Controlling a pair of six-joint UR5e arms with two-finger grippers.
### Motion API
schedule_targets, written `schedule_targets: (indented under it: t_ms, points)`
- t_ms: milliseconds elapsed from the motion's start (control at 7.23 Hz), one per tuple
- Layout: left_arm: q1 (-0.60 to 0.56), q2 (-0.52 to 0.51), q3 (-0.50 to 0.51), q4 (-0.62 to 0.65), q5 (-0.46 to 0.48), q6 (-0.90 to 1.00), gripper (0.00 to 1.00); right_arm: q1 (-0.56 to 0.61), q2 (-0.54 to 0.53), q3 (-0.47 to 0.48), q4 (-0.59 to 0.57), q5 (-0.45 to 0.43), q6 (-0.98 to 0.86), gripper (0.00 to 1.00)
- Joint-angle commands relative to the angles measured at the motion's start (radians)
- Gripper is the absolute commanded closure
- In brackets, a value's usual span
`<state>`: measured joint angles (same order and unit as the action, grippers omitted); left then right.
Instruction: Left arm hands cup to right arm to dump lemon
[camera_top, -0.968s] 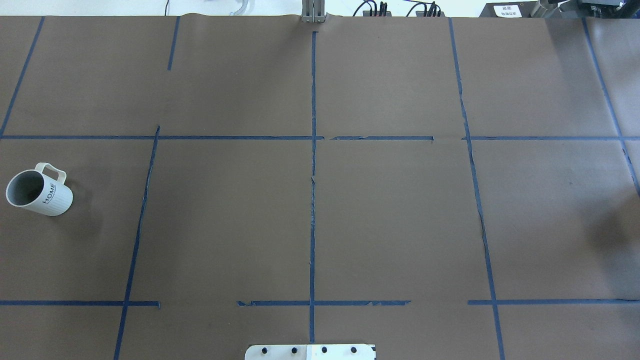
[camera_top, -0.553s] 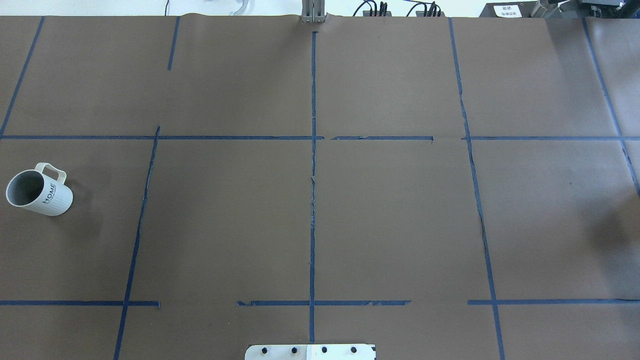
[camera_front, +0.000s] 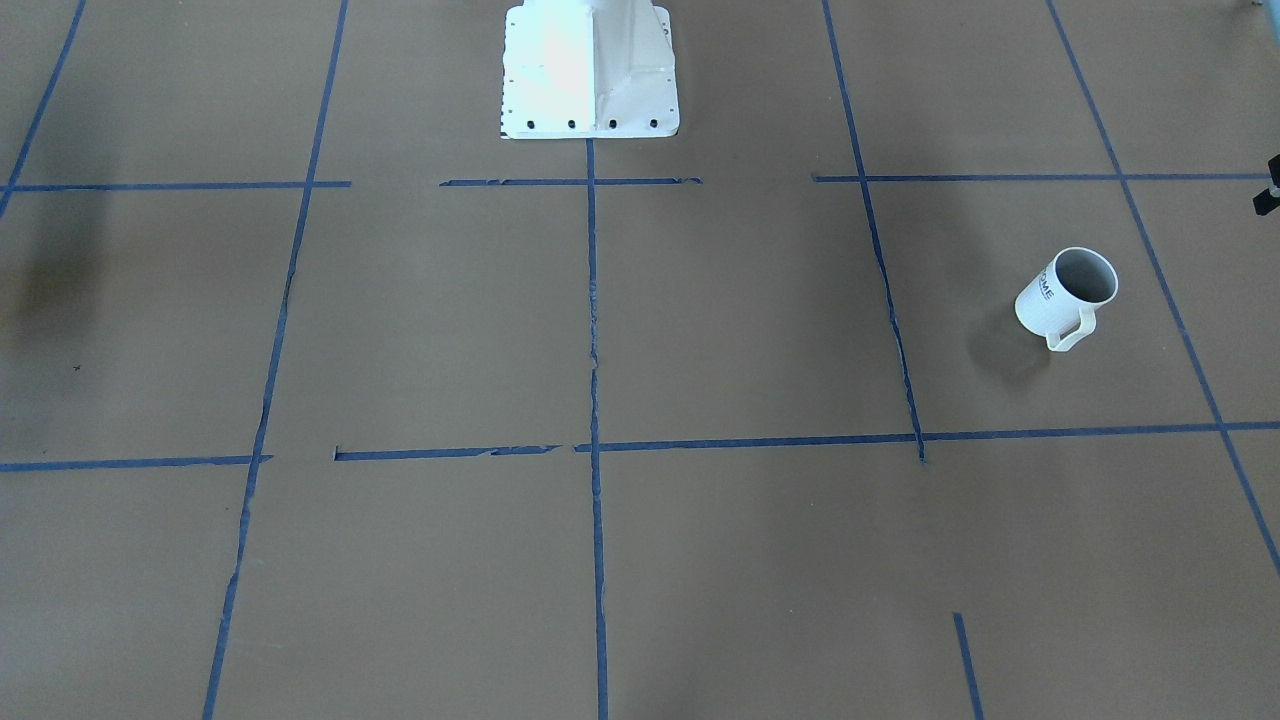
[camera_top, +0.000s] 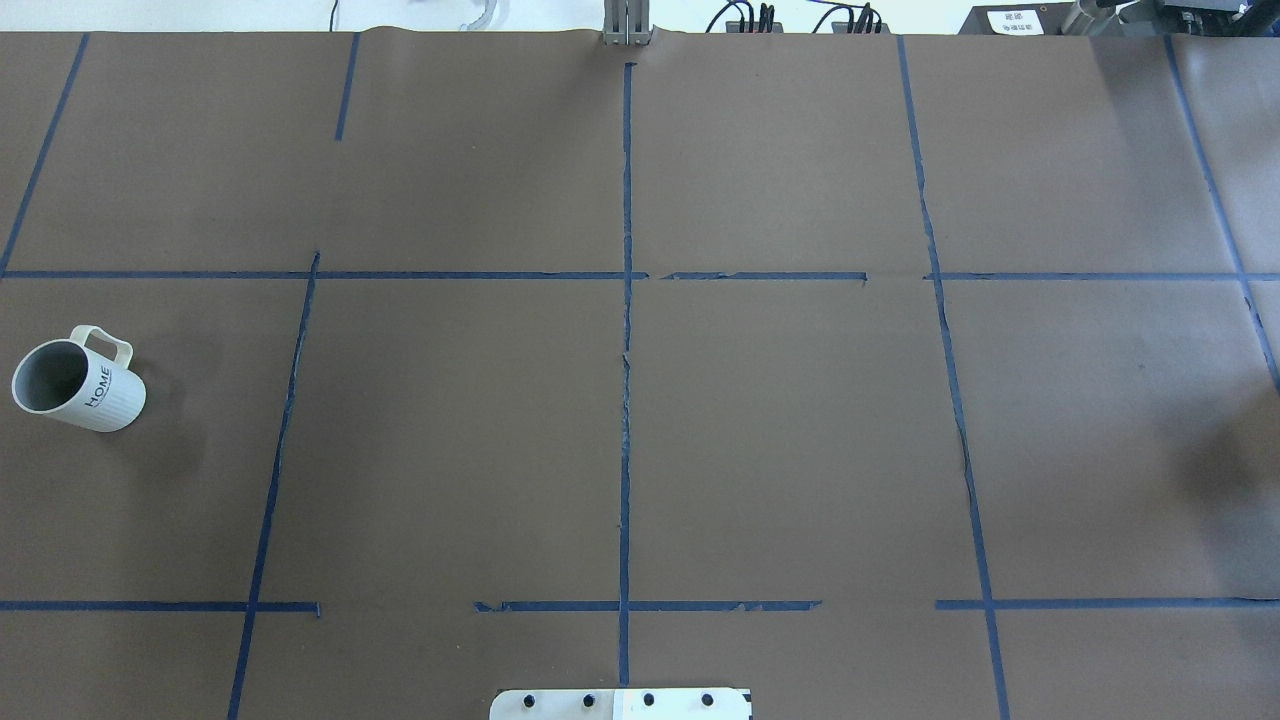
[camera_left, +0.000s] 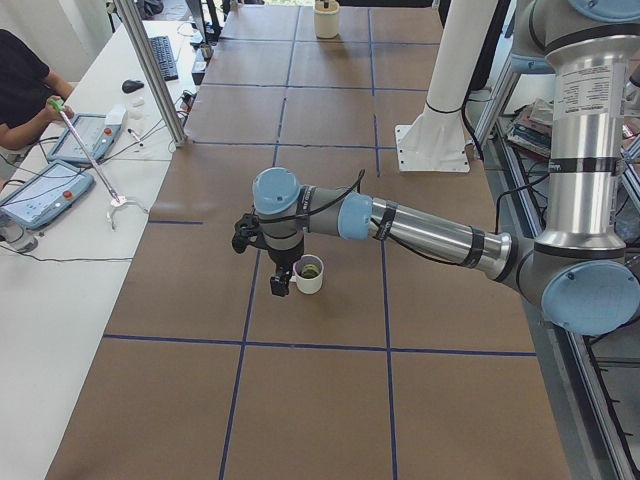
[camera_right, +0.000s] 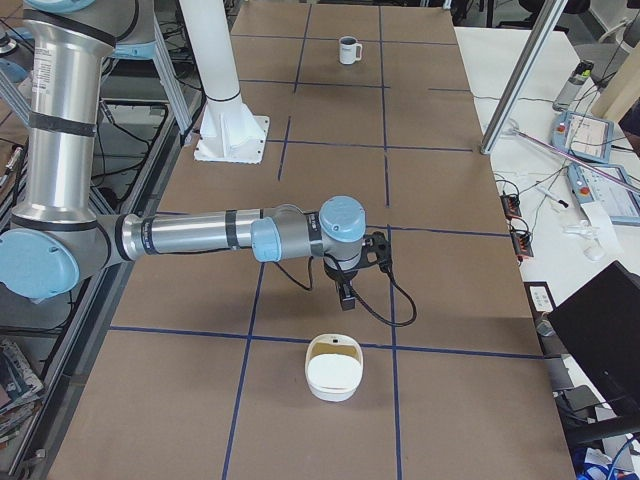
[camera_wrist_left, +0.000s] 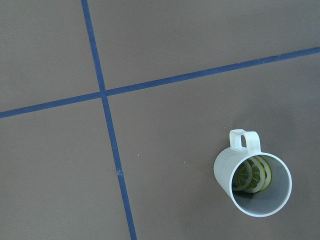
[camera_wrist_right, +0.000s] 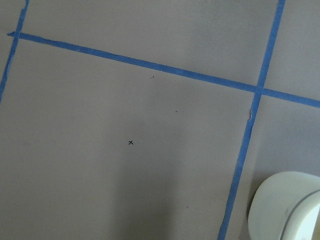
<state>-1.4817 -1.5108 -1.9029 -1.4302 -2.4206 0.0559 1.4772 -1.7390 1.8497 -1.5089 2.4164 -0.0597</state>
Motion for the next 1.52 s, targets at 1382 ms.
schedule_targets:
  t_ms: [1382]
  points:
    - [0.320,-0.014,0.237,-0.506,0.029,-0.498,0.00,-0.029,-0.033,-0.010,0.075,0.050,0.008,0.00]
